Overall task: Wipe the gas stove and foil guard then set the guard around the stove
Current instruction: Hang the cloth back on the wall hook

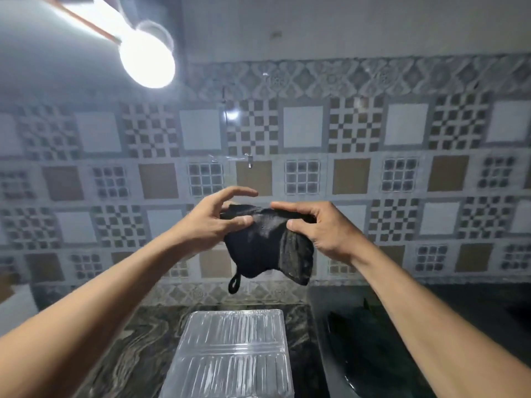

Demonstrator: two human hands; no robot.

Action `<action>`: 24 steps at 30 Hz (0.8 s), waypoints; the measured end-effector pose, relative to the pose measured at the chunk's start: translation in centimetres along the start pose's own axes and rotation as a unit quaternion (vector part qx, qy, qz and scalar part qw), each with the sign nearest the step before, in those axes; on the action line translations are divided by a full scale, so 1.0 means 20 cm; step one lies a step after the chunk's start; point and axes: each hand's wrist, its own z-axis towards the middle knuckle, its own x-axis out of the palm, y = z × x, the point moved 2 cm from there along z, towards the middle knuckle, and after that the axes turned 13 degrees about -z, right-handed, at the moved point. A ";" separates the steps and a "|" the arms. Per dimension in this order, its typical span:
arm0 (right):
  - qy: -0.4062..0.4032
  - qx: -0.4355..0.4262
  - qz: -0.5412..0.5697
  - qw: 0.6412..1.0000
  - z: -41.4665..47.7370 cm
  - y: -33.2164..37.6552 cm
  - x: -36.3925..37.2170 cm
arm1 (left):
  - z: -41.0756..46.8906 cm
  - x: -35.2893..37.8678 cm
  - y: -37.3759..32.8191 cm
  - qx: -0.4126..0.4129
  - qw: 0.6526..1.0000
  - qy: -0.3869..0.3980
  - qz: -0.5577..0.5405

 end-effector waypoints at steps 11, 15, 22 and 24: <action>0.090 -0.025 -0.125 0.988 0.60 -0.17 -0.10 | 0.50 -0.29 -0.04 0.044 0.979 -0.008 0.197; 0.032 -0.057 -0.179 0.982 0.89 -0.25 -0.12 | 0.74 -0.39 0.02 0.094 0.928 -0.038 0.359; -0.089 -0.122 -0.315 0.937 1.40 -0.44 -0.08 | 1.18 -0.51 0.14 0.121 0.942 -0.197 0.244; -0.095 -0.146 -0.347 0.922 1.48 -0.48 -0.04 | 1.24 -0.53 0.20 0.080 0.946 -0.226 0.219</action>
